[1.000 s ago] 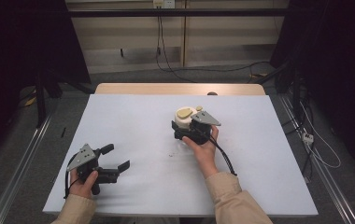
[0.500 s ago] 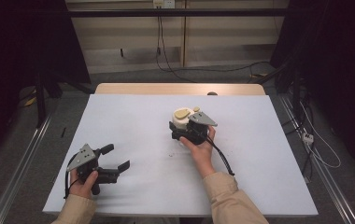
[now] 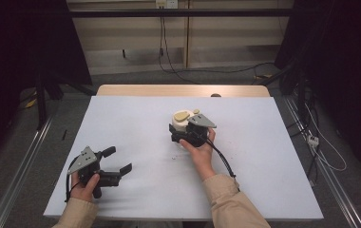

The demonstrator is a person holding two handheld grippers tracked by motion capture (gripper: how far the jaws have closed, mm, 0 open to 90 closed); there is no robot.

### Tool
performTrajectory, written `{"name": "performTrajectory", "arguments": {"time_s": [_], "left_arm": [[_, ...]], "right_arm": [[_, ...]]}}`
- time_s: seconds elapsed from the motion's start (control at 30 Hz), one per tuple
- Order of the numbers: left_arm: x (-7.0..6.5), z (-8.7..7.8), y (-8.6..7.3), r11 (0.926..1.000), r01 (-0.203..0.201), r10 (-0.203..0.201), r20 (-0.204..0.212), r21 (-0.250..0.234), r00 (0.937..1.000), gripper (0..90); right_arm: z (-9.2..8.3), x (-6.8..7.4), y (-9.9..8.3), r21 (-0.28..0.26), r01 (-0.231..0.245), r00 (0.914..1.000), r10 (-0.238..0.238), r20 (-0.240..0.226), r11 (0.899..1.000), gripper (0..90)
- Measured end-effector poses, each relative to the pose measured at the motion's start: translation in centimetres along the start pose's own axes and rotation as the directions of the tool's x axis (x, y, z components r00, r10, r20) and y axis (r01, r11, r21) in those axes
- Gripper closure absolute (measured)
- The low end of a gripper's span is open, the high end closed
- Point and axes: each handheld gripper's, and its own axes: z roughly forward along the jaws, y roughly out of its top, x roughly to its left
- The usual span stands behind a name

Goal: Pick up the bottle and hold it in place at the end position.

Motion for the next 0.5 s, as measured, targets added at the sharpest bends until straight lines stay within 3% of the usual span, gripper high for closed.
{"name": "performTrajectory", "arguments": {"time_s": [0.5], "left_arm": [[-0.04,0.06,-0.05,1.0,-0.006,0.006,0.001,0.007,1.0,3.8]], "right_arm": [[-0.5,-0.24,-0.17,0.027,0.002,0.9998,-0.001,-0.019,1.0,6.4]]}}
